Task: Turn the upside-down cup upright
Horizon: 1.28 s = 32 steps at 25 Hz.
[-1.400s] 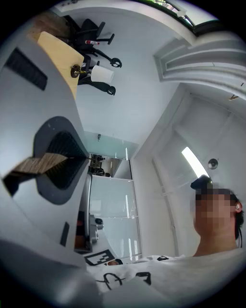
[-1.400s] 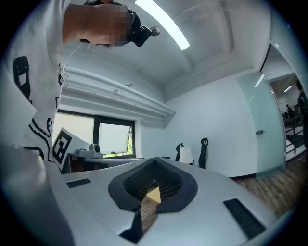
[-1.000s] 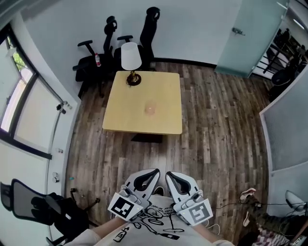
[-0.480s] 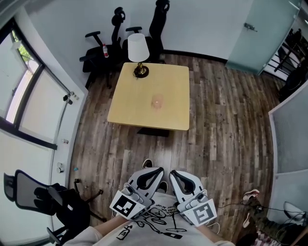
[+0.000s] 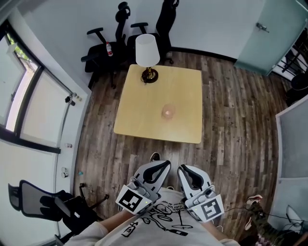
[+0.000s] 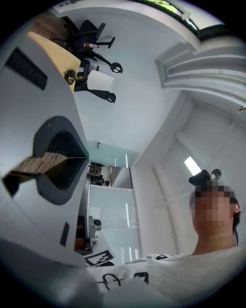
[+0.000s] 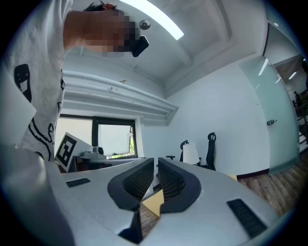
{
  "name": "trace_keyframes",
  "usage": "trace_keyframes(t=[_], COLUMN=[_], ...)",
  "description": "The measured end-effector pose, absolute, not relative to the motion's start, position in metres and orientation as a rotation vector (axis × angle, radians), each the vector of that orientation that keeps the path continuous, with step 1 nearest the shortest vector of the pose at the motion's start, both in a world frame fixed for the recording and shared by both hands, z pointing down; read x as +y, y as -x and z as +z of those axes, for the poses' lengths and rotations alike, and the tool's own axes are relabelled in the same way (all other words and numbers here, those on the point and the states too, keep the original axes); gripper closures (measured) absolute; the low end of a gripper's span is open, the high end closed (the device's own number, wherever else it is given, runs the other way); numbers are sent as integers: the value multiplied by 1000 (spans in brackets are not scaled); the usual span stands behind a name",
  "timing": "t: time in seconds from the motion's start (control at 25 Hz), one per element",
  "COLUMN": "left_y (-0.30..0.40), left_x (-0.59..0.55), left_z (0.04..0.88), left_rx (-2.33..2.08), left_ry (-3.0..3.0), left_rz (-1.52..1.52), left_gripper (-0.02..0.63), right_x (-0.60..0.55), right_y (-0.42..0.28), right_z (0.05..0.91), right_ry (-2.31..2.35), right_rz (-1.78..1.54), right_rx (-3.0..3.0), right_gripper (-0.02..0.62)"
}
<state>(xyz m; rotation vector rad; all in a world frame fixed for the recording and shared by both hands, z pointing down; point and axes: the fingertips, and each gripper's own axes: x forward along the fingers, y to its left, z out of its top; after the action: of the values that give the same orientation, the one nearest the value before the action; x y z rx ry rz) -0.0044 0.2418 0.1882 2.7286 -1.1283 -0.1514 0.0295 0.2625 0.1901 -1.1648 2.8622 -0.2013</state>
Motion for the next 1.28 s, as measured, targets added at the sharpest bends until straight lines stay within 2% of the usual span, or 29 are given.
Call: trace_keyframes(t=[0.52, 1.04, 1.28], left_y=[56, 27, 19], left_x=[80, 21, 0], left_z=[173, 185, 215], left_rx=[-961, -928, -961], left_ry=[-2806, -2824, -2863], left_rz=[-110, -64, 76], left_gripper=[596, 594, 587], right_x=[98, 36, 17], right_y=[32, -5, -19], right_z=[178, 192, 218], right_ry=[1278, 1250, 1182], right_rz=[-183, -173, -172], right_rx=[2827, 2865, 2940], right_gripper=[571, 571, 571])
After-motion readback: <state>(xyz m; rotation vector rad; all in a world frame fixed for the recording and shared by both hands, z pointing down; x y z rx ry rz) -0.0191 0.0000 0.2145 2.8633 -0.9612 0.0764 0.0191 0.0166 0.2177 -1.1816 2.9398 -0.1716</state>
